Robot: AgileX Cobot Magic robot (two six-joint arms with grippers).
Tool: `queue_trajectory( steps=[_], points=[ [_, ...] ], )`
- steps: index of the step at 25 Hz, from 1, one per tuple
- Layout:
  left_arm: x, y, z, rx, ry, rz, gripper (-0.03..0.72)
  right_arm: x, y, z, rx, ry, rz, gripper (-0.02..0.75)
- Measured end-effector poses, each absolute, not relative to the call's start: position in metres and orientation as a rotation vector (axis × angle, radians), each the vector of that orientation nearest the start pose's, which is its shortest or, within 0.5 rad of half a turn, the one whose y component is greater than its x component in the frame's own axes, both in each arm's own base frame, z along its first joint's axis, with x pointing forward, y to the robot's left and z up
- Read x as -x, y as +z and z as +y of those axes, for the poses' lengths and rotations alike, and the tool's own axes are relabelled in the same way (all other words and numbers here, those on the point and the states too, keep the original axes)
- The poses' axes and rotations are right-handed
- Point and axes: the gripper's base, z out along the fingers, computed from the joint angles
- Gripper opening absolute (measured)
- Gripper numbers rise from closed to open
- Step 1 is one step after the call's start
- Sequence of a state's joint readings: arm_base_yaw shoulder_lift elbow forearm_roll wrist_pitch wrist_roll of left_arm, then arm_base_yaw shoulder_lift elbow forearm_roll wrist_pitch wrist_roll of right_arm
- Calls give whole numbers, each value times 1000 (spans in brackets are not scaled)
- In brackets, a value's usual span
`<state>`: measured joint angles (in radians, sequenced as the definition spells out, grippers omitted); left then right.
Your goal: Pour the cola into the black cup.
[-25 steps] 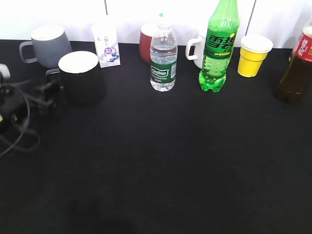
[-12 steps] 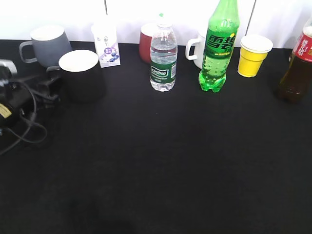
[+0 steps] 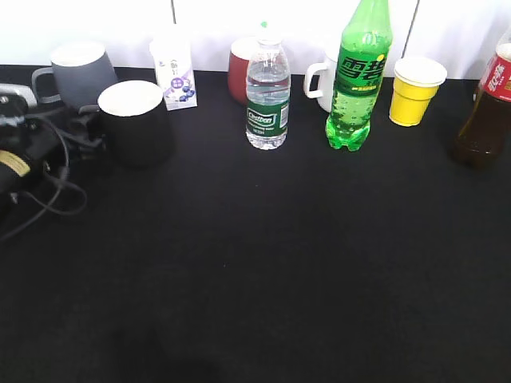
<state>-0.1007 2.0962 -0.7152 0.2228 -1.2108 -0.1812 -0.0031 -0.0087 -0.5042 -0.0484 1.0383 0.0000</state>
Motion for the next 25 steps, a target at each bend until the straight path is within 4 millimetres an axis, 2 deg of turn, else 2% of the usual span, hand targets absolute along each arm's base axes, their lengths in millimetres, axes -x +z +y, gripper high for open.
queue_trajectory(
  steps=[2, 3, 6, 13, 17, 19, 21, 24, 25],
  points=[
    [-349, 96, -54, -153, -334, 1662, 427, 6, 280, -4, -5, -60, 2009, 397],
    [-349, 96, -55, -156, -340, 1656, 360, 6, 280, -4, -5, -60, 2009, 397],
    [-349, 97, -58, -172, -355, 1646, 71, 6, 280, -4, -5, -60, 2009, 396],
    [-349, 99, -60, -197, -380, 1647, 67, 6, 281, -4, -5, -62, 2003, 396],
    [-336, 110, -61, -248, -388, 1682, 64, 2, 309, -3, -4, -46, 1726, 396],
    [-325, 115, -61, -255, -386, 1705, 58, -3, 321, -2, -2, -40, 1590, 346],
    [-320, 115, -60, -256, -388, 1715, 55, -24, 328, -2, 3, -37, 1525, 331],
    [-306, 126, -62, -306, -402, 1710, 55, -79, 340, -1, 11, -25, 1498, 329],
    [-297, 144, -62, -322, -401, 1666, 52, -98, 340, 0, 1, -8, 1493, 329]
  ],
)
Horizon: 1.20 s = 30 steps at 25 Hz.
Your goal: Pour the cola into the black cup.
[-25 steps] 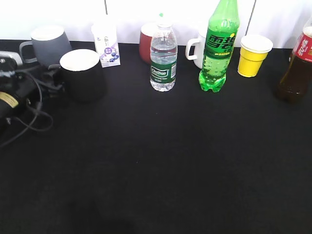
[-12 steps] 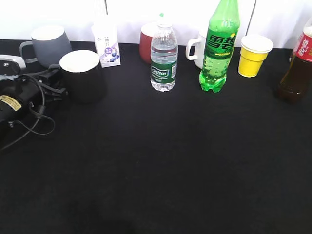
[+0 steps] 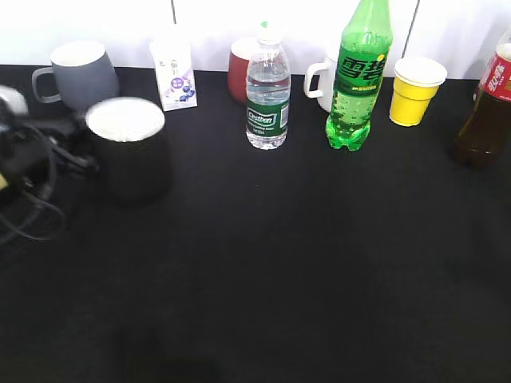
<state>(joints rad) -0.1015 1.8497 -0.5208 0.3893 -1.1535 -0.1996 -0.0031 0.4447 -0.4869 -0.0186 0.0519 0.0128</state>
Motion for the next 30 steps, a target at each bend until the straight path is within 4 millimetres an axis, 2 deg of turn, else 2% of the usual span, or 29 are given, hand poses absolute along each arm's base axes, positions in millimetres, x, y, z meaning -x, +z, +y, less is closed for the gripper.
queue_trajectory(
  steps=[1, 2, 4, 6, 8, 10, 11, 12, 14, 17, 19, 20, 21, 23, 24, 30],
  points=[
    [-290, 158, -62, -331, -406, 1625, 52, -114, 340, 0, -2, -2, 1486, 329],
    [-284, 177, -63, -345, -422, 1568, 52, -122, 339, 0, -4, 0, 1485, 329],
    [-270, 215, -65, -381, -433, 1465, 51, -153, 327, 0, -6, 3, 1513, 323],
    [-256, 248, -62, -391, -392, 1397, 50, -171, 302, -1, -24, 14, 1549, 267],
    [-243, 266, -58, -387, -335, 1399, 50, -179, 279, -1, -37, 17, 1566, 247],
    [-234, 279, -55, -384, -305, 1384, 50, -185, 257, -2, -40, 14, 1605, 246],
    [-230, 284, -55, -375, -309, 1372, 50, -188, 232, -2, -43, 12, 1646, 242],
    [-228, 287, -54, -369, -314, 1361, 50, -189, 225, -2, -44, 10, 1646, 242],
    [-225, 291, -54, -370, -313, 1353, 50, -195, 200, -2, -36, 5, 1635, 242],
    [-224, 291, -55, -381, -313, 1350, 50, -213, 161, 8, 93, 57, 1694, 242],
    [-224, 291, -55, -384, -313, 1351, 50, -219, 126, 9, 94, 74, 1834, 243],
    [-224, 291, -55, -384, -313, 1351, 50, -219, 113, 9, 94, 79, 1891, 281],
    [-224, 291, -55, -384, -312, 1352, 50, -218, 107, 9, 97, 84, 1915, 365],
    [-224, 291, -55, -384, -312, 1352, 50, -227, 111, 9, 78, 87, 1879, 608],
    [-224, 291, -55, -384, -312, 1352, 50, -234, 114, 7, 60, 80, 1855, 659],
    [-224, 291, -55, -390, -311, 1353, 50, -268, 133, 3, 11, 51, 1728, 681]
  ],
)
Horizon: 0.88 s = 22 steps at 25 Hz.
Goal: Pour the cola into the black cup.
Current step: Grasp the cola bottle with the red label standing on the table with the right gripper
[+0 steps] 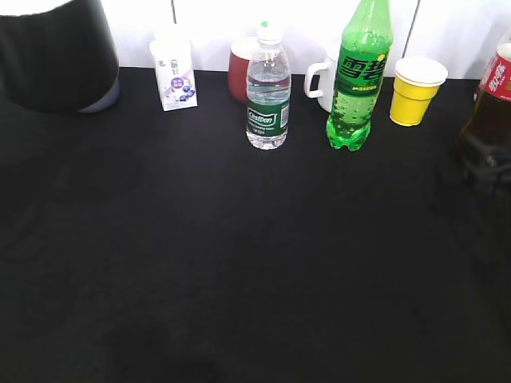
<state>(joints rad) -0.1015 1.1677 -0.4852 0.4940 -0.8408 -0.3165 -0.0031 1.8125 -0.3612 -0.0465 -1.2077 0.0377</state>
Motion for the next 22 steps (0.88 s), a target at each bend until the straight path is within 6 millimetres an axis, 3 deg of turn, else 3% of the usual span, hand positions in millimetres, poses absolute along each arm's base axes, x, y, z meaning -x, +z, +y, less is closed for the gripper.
queue_trajectory(
  steps=[3, 12, 15, 17, 19, 22],
  points=[
    [-224, 291, -55, -392, -311, 1354, 50, -284, 137, 1, -18, 35, 1687, 681],
    [-224, 292, -56, -393, -316, 1339, 50, -327, 117, -3, -63, 12, 1677, 652],
    [-223, 294, -56, -397, -324, 1319, 50, -338, 122, -5, -76, 6, 1641, 631],
    [-223, 294, -56, -400, -324, 1317, 50, -340, 122, -7, -100, -5, 1635, 549],
    [-223, 294, -57, -402, -324, 1317, 50, -340, 122, -7, -106, -8, 1635, 389],
    [-223, 294, -57, -402, -324, 1317, 50, -340, 122, -7, -106, -8, 1635, 370]
  ],
)
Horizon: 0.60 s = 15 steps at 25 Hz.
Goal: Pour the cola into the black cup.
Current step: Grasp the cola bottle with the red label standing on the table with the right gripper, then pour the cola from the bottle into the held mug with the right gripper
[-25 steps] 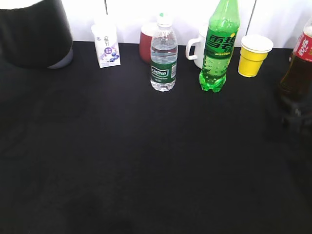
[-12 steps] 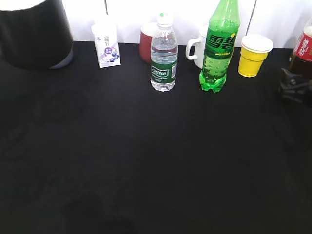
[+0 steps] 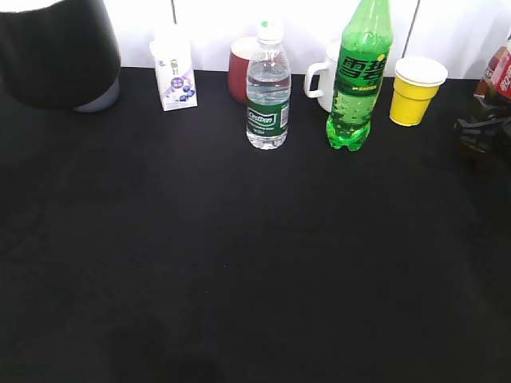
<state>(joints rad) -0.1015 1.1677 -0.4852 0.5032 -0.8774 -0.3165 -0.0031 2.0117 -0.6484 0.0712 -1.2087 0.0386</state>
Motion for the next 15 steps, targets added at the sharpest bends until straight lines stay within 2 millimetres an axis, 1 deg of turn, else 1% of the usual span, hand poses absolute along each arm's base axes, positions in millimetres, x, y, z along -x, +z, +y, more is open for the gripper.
queue_trajectory(
  steps=[2, 3, 4, 5, 7, 8, 10, 11, 12, 13, 15],
  points=[
    [-222, 293, -57, -414, -323, 1317, 50, -338, 123, -5, -74, 7, 1641, 371],
    [-222, 293, -58, -423, -321, 1320, 50, -332, 128, -3, -53, 18, 1658, 371],
    [-223, 292, -58, -424, -318, 1329, 50, -321, 136, -1, -36, 26, 1663, 371],
    [-223, 291, -58, -423, -322, 1339, 50, -309, 151, 0, -25, 37, 1636, 371],
    [-222, 289, -59, -431, -354, 1366, 49, -273, 188, 2, -12, 67, 1554, 371],
    [-221, 286, -63, -473, -379, 1390, 48, -259, 205, 5, 23, 76, 1534, 369],
    [-217, 281, -69, -551, -432, 1421, 48, -237, 231, 12, 116, 95, 1523, 369],
    [-216, 280, -70, -563, -446, 1429, 48, -229, 243, 13, 117, 113, 1506, 369],
    [-216, 280, -71, -559, -465, 1436, 48, -221, 253, 14, 111, 133, 1489, 369],
    [-215, 279, -72, -563, -487, 1443, 48, -216, 259, 15, 118, 156, 1485, 369],
    [-211, 278, -76, -609, -542, 1444, 48, -209, 262, 21, 184, 194, 1506, 369]
  ],
)
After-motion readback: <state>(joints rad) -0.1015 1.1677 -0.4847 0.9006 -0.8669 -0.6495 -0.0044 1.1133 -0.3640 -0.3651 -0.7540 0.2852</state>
